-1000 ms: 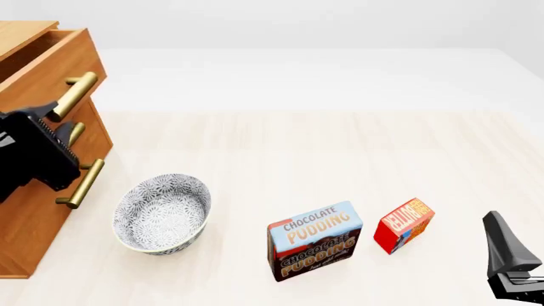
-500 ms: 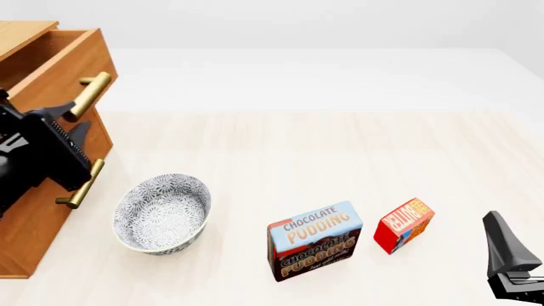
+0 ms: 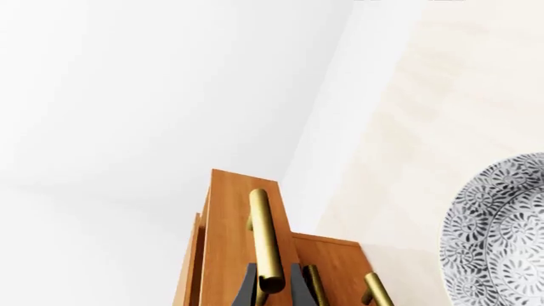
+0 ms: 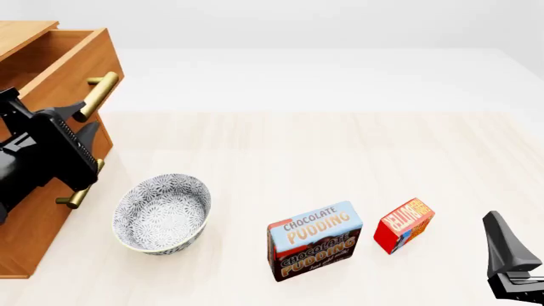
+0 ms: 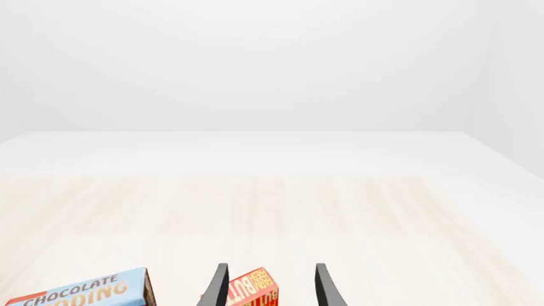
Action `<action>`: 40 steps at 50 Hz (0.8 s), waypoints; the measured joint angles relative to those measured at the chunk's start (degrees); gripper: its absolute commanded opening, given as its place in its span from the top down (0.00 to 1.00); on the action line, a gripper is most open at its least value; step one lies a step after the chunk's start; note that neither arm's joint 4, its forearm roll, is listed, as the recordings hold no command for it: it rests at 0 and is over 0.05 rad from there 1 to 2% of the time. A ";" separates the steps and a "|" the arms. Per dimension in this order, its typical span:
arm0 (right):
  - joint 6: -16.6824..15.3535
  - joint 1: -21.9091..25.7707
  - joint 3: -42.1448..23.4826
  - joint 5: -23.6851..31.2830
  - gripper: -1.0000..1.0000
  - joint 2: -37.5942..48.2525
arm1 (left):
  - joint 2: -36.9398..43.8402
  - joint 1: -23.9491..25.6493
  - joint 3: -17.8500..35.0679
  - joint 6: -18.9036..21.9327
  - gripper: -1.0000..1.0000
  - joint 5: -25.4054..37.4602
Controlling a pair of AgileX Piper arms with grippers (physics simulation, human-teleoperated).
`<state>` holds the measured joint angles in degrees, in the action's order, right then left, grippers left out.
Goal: Put the butter at the back in the top drawer of the cabinet and close it.
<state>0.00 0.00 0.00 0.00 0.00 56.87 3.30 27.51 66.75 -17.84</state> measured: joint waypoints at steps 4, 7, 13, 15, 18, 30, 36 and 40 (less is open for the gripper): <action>0.00 0.00 0.00 0.00 0.00 0.00 | 0.01 0.09 0.04 -0.02 1.00 0.06; 0.00 0.00 0.00 0.00 0.00 0.00 | 0.17 0.17 0.15 0.02 0.00 0.06; 0.00 0.00 0.00 0.00 0.00 0.00 | 0.92 0.30 0.59 0.31 0.00 -0.18; 0.00 0.00 0.00 0.00 0.00 0.00 | 1.06 0.33 0.71 0.38 0.00 -0.24; 0.00 0.00 0.00 0.00 0.00 0.00 | 1.24 0.37 0.84 0.46 0.00 -0.31; 0.00 0.00 0.00 0.00 0.00 0.00 | 0.75 1.01 2.46 -0.21 0.00 1.52; 0.00 0.00 0.00 0.00 0.00 0.00 | -3.80 3.93 10.89 -5.19 0.00 12.34; 0.00 0.00 0.00 0.00 0.00 0.00 | -5.76 5.24 15.69 -8.19 0.00 18.21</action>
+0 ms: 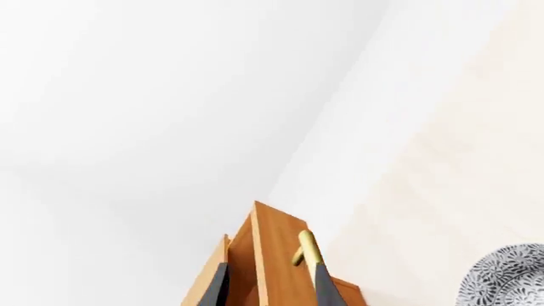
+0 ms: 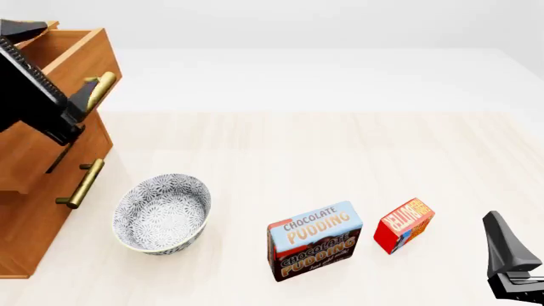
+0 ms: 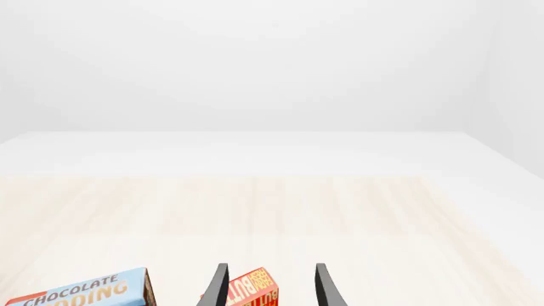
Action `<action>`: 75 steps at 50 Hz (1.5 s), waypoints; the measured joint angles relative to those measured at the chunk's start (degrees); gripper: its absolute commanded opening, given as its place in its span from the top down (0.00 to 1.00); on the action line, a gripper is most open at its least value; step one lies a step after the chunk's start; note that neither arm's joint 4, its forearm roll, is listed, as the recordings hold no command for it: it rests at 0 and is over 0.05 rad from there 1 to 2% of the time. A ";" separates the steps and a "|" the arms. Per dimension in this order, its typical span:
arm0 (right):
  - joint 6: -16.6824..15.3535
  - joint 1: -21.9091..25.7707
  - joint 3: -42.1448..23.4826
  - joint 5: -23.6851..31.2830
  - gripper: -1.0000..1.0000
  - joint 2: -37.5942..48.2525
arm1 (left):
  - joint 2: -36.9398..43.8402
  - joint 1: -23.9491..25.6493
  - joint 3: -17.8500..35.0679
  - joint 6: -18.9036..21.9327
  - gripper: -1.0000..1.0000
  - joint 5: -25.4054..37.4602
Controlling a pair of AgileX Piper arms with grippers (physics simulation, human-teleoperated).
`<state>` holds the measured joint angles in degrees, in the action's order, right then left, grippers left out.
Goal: Put the butter at the back in the top drawer of the cabinet and close it.
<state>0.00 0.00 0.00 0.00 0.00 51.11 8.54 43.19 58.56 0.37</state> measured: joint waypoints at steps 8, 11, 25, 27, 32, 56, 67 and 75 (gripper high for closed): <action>0.00 0.00 0.00 0.00 0.00 0.00 | -2.70 1.65 8.22 -5.44 0.00 9.74; 0.00 0.00 0.00 0.00 0.00 0.00 | -3.14 2.05 11.34 -7.84 0.00 13.38; 0.00 0.00 0.00 0.00 0.00 0.00 | 2.32 2.97 32.12 -26.53 0.00 34.79; 0.00 0.00 0.00 0.00 0.00 0.00 | 3.64 3.10 35.22 -29.34 0.00 37.71; 0.00 0.00 0.00 0.00 0.00 0.00 | 7.14 3.57 43.57 -36.97 0.00 44.52; 0.00 0.00 0.00 0.00 0.00 0.00 | 12.94 -1.97 59.29 -62.42 0.00 61.22; 0.00 0.00 0.00 0.00 0.00 0.00 | 11.65 -6.58 59.21 -66.39 0.00 65.58; 0.00 0.00 0.00 0.00 0.00 0.00 | 11.37 -8.58 59.19 -67.65 0.00 67.57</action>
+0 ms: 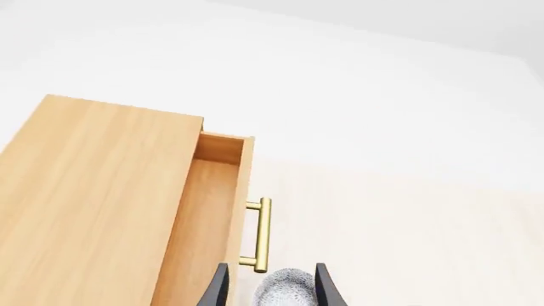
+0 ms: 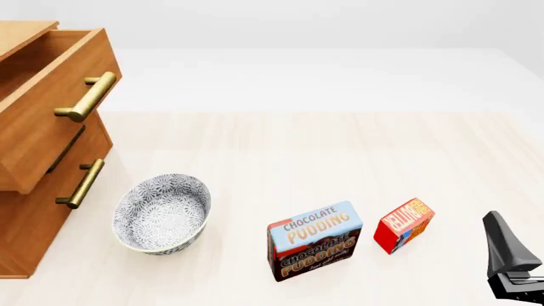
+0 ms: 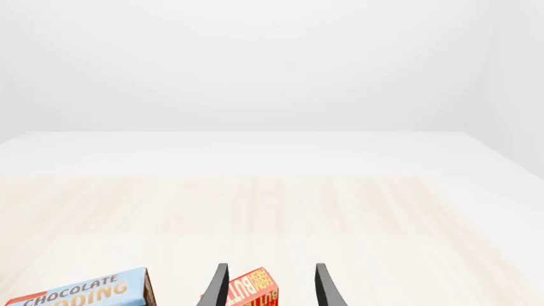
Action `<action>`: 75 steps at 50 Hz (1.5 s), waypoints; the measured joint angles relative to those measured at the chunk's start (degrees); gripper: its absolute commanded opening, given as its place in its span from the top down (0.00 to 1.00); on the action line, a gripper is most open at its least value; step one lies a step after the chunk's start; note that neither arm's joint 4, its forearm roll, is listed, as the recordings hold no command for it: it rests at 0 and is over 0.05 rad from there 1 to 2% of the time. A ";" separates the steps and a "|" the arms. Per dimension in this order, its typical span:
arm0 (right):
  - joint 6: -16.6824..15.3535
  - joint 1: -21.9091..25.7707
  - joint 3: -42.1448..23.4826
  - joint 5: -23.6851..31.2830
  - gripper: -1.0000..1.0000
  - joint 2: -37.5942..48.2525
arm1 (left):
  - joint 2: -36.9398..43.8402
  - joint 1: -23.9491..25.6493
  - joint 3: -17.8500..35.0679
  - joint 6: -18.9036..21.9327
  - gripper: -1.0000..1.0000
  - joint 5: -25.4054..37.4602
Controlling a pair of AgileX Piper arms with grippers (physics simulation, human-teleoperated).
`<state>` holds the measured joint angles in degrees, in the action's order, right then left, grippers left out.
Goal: Put the butter at the back in the top drawer of the cabinet and close it.
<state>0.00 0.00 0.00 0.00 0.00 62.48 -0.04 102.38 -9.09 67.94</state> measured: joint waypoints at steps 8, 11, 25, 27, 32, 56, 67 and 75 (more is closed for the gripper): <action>0.00 0.00 0.00 0.00 0.00 0.00 | 0.15 -1.13 -0.57 -0.74 0.00 0.82; 0.00 0.00 0.00 0.00 0.00 0.00 | 0.26 -1.47 -0.77 -1.06 0.00 1.00; 0.00 0.00 0.00 0.00 0.00 0.00 | 0.75 -2.88 -2.79 -2.17 0.00 0.92; 0.00 0.00 0.00 0.00 0.00 0.00 | 0.82 -3.07 -3.19 -2.31 0.00 0.79; 0.00 0.00 0.00 0.00 0.00 0.00 | 0.97 -3.46 -4.15 -2.51 0.00 0.40; 0.00 0.00 0.00 0.00 0.00 0.00 | 1.85 -4.62 -8.84 -1.69 0.00 -1.98; 0.00 0.00 0.00 0.00 0.00 0.00 | 2.35 -4.63 -11.13 -1.37 0.00 -3.56; 0.00 0.00 0.00 0.00 0.00 0.00 | 2.56 -4.60 -12.76 -1.09 0.00 -4.57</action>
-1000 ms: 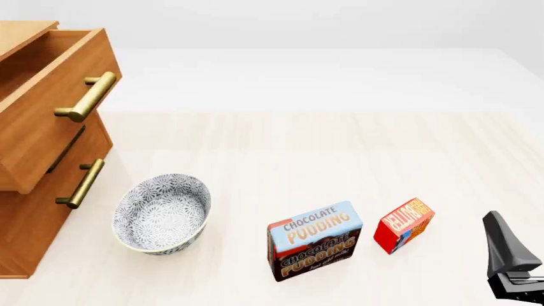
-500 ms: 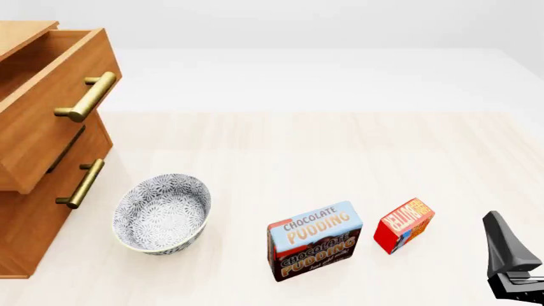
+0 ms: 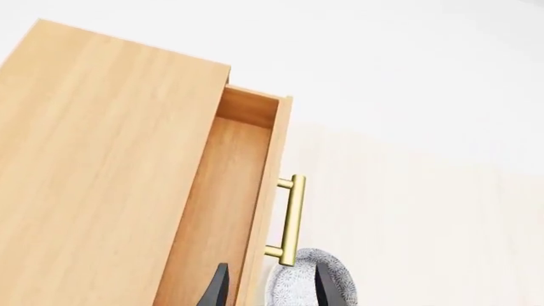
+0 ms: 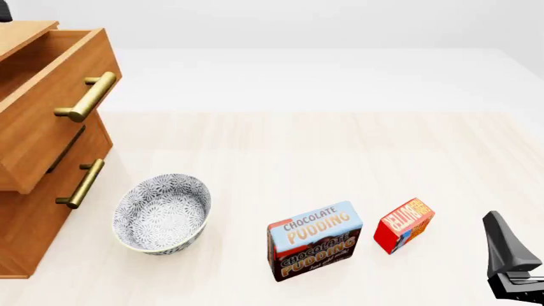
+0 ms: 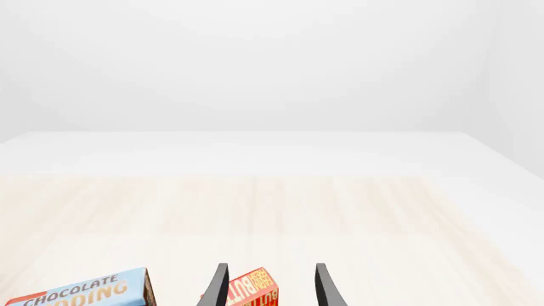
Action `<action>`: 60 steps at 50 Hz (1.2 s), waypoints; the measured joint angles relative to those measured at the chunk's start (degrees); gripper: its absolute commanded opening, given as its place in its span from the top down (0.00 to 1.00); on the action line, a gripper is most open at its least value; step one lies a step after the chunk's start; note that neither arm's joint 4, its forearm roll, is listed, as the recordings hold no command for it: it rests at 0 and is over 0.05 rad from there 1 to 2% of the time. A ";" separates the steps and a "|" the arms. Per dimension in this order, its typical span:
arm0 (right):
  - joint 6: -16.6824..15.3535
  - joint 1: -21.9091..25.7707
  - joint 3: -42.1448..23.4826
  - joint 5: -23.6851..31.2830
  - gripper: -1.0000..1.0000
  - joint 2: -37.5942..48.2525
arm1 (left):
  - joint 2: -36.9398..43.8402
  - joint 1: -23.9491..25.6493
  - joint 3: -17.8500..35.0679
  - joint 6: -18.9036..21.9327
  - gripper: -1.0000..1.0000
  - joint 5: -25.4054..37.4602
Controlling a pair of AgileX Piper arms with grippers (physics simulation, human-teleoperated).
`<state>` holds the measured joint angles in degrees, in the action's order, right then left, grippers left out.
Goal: Put the butter at the back in the top drawer of the cabinet and close it.
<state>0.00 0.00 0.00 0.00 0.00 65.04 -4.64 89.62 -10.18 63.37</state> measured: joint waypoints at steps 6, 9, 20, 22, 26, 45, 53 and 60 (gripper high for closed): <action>0.00 0.00 0.00 0.00 0.00 0.00 | 0.07 0.06 -0.98 0.09 0.00 -0.59; 0.00 0.00 0.00 0.00 0.00 0.00 | 0.10 0.09 -1.53 0.11 0.00 -0.93; 0.00 0.00 0.00 0.00 0.00 0.00 | 0.28 0.20 -3.74 0.15 0.00 -2.33; 0.00 0.00 0.00 0.00 0.00 0.00 | 0.34 0.22 -4.16 0.15 0.00 -2.62; 0.00 0.00 0.00 0.00 0.00 0.00 | 0.46 0.26 -4.92 0.14 0.00 -3.14; 0.00 0.00 0.00 0.00 0.00 0.00 | 0.86 0.19 -7.66 0.42 0.00 -4.83; 0.00 0.00 0.00 0.00 0.00 0.00 | 0.91 0.17 -8.91 0.52 0.00 -5.55; 0.00 0.00 0.00 0.00 0.00 0.00 | 0.99 0.14 -10.43 0.42 0.00 -6.43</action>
<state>0.00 0.00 0.00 0.00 0.00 66.03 -4.50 79.19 -9.77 56.94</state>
